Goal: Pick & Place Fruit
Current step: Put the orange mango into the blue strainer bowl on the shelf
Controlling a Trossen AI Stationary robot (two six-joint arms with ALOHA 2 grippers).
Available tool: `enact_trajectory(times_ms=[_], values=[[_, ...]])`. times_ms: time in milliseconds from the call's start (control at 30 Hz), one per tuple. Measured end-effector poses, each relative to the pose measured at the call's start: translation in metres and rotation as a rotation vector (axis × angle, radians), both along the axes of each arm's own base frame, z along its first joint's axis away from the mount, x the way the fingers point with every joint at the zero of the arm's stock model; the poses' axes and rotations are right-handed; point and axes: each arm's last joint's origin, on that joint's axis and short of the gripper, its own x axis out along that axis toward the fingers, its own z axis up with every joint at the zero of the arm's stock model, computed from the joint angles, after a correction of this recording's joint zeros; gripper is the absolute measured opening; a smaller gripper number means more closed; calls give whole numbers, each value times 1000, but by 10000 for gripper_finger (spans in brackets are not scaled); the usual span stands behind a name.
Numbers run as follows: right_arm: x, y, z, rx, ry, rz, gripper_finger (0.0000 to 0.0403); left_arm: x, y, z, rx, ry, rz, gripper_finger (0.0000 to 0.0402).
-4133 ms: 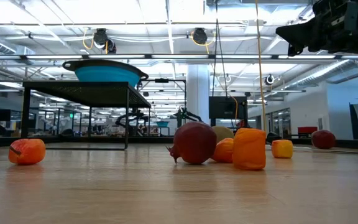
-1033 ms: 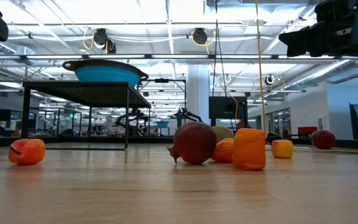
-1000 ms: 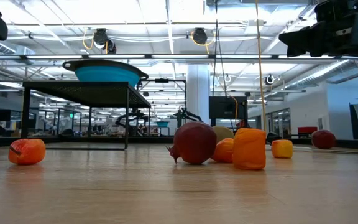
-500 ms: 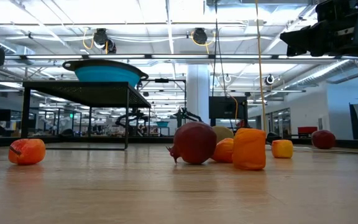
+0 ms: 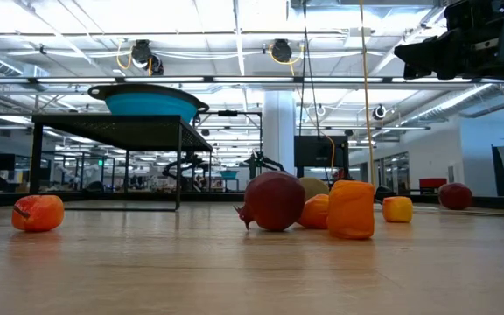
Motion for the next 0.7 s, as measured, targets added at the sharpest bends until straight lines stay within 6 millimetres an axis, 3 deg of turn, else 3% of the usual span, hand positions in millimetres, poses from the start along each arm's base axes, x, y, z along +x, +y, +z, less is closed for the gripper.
enact_trajectory(times_ms=[400,567,700], values=[[0,0,0,1,0,-1,0,-1,1,0,7,6,-34,210],[0,0,0,0,1,-1,0,2,1,2,53,-58,-64,209],[0,0,-5,36,43,-2,0,4,0,4,71,-88,-94,233]])
